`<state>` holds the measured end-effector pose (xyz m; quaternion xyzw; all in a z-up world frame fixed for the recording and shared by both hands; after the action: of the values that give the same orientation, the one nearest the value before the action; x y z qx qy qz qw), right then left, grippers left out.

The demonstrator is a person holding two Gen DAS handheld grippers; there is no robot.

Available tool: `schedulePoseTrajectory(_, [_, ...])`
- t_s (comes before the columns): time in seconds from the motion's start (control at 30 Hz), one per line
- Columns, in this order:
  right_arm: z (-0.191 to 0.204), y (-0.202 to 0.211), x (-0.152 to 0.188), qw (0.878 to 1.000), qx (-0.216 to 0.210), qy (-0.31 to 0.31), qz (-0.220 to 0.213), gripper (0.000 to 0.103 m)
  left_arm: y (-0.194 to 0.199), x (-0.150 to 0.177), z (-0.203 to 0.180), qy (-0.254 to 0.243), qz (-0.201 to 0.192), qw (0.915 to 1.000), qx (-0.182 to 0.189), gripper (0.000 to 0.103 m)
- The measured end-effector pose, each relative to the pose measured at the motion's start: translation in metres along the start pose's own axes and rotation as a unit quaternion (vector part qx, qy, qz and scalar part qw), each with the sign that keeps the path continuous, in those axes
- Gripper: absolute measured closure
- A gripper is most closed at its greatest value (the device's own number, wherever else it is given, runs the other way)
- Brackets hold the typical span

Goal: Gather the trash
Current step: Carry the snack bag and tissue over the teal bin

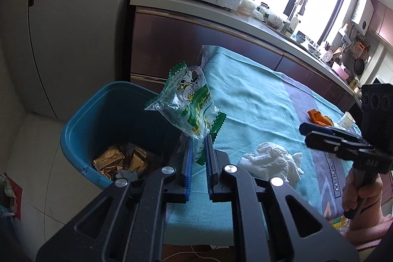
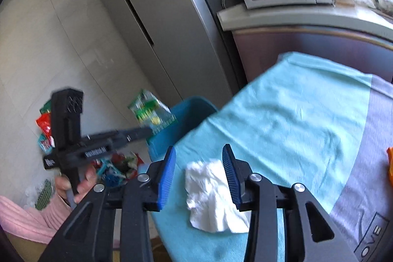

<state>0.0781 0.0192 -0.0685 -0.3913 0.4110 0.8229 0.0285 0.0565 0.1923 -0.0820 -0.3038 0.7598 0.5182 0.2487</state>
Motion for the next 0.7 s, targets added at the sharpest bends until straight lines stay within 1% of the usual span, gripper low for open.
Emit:
schedulePoseTrajectory(0.1, [-0.004, -0.014, 0.016, 0.999, 0.014, 0.0, 0.035, 0.065, -0.002, 0.003, 0.007, 0.007, 0.003, 1.0, -0.004, 0.093])
schedulePoseTrajectory(0.17, [-0.007, -0.021, 0.025, 0.999, 0.017, -0.001, 0.051, 0.066, -0.004, 0.004, 0.01, 0.011, 0.004, 0.9999, -0.006, 0.093])
schedulePoseTrajectory(0.2, [-0.009, -0.023, 0.028, 0.998, 0.018, -0.001, 0.056, 0.071, -0.005, 0.005, 0.012, 0.013, 0.005, 0.9999, -0.007, 0.093])
schedulePoseTrajectory(0.23, [-0.011, -0.025, 0.031, 0.998, 0.019, -0.002, 0.058, 0.081, -0.005, 0.005, 0.015, 0.016, 0.006, 0.9998, -0.008, 0.093])
schedulePoseTrajectory(0.27, [-0.01, -0.027, 0.032, 0.998, 0.015, -0.002, 0.061, 0.085, -0.004, 0.007, 0.017, 0.018, 0.006, 0.9998, -0.01, 0.093])
schedulePoseTrajectory(0.4, [-0.004, -0.023, 0.022, 0.999, 0.01, 0.003, 0.044, 0.087, -0.004, 0.009, 0.028, 0.025, 0.006, 0.9995, -0.019, 0.093])
schedulePoseTrajectory(0.57, [0.01, -0.022, -0.007, 1.0, -0.009, 0.011, 0.015, 0.087, -0.004, 0.01, 0.042, 0.035, 0.007, 0.9989, -0.032, 0.093])
schedulePoseTrajectory(0.7, [0.02, -0.032, -0.028, 1.0, -0.024, 0.011, 0.006, 0.087, -0.006, 0.011, 0.052, 0.039, 0.011, 0.9983, -0.043, 0.093])
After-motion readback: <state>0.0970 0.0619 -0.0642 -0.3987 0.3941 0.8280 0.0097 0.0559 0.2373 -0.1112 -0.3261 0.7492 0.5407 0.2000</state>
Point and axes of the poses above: each gripper's, at about its wrist camera, not at the fingertips, and y roughly against the way its jaws point, z to its left, x to its underside, the point moved 9 cm from there along -y, roughly the way its jaws point, and after that the axes turned 4 degrees about x, right-handed, at the moved point
